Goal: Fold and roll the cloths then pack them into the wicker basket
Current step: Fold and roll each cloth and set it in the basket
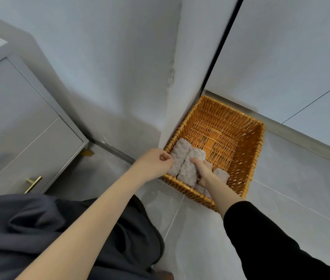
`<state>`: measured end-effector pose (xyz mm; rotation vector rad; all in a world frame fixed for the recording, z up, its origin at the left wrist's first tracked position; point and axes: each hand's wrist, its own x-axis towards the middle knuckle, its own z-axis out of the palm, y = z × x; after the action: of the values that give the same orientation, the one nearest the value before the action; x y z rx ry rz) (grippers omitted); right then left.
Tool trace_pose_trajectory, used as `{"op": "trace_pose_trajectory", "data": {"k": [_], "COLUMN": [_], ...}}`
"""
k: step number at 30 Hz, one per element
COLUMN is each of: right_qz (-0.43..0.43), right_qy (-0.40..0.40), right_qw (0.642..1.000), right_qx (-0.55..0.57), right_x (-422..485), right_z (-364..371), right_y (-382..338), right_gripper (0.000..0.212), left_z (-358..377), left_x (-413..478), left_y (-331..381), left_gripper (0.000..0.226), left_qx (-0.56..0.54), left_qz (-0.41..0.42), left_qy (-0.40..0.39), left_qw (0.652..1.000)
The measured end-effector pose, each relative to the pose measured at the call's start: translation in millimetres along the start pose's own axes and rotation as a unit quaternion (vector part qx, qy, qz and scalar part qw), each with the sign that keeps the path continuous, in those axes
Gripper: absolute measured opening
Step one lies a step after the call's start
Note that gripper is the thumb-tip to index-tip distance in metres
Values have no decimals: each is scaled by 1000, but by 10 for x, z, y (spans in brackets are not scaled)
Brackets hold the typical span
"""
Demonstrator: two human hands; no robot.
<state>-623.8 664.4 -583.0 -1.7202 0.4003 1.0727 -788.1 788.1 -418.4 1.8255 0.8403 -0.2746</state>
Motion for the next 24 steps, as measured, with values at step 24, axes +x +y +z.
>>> {"op": "trace_pose_trajectory", "data": {"k": [24], "right_qz": [-165], "right_qy": [58], "right_qw": [962], "right_qx": [-212], "right_x": [-113], "right_z": [70], "right_y": [193], "right_gripper": [59], "left_z": [-62], "left_x": [33], "left_y": [63], "left_gripper": [17], "left_qx": [4], "left_qz": [-1], "left_qy": [-19], "left_qw": [1000]}}
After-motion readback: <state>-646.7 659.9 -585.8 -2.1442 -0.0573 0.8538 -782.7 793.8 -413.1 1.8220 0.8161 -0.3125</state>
